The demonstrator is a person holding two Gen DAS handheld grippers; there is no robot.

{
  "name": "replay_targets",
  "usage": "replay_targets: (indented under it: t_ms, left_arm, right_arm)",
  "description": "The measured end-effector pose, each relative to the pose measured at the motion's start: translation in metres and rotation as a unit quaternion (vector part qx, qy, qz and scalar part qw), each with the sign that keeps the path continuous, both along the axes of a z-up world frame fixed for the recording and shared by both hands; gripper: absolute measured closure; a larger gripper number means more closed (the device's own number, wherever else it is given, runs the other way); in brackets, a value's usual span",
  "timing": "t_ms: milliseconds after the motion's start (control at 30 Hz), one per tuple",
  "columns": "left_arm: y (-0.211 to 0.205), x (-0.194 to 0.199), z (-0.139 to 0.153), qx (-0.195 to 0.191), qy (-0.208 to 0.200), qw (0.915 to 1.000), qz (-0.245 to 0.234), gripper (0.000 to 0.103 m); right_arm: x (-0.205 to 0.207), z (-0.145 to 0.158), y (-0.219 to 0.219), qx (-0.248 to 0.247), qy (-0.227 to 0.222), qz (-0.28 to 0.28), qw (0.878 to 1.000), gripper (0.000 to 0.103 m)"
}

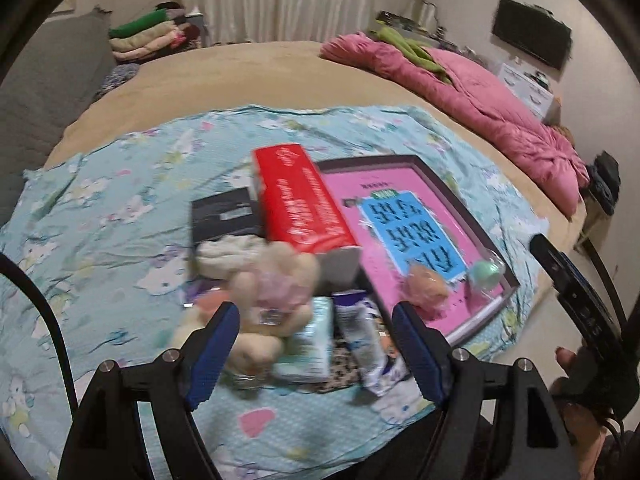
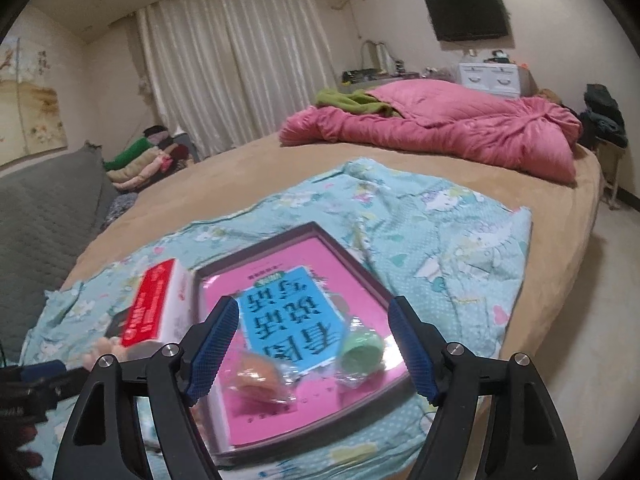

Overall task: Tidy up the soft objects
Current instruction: 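Withdraw both grippers from the pink book box, then grasp the cream plush bunny with the left gripper while the right gripper reaches the white packet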

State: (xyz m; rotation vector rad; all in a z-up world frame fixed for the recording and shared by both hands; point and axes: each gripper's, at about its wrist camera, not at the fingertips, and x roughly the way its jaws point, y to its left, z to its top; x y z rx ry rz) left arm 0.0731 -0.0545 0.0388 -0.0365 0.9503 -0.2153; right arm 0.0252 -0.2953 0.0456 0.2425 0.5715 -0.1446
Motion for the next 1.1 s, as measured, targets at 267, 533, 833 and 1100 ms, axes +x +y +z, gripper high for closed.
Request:
replay_targets:
  t_ms: [267,533,833,1100]
  left_arm:
    - [0.045,-0.004,0.002,-0.005,-0.001,0.9992,0.040,0.025]
    - [0.068,-0.010,-0.008,-0.013,0.007,0.9987,0.048,0.025]
    - [0.055,0.000,-0.033,-0.016,0.025,0.9993,0.021,0.025]
    - [0.027,0.023,-0.055,0.006,0.042,0.9991,-0.001,0.025]
  right_arm:
    - [-0.004,0.016,0.031,-0.002,-0.002,0.048,0.999,0.025]
    - [-0.003,0.015,0.074,0.029,0.025,0.118,0.992,0.025]
    - [-0.002,-0.003,0.113,-0.006,0.054,0.166,0.985,0.025]
    - [0.013,-0.030,0.102,-0.034,0.115,0.156,0.980,0.025]
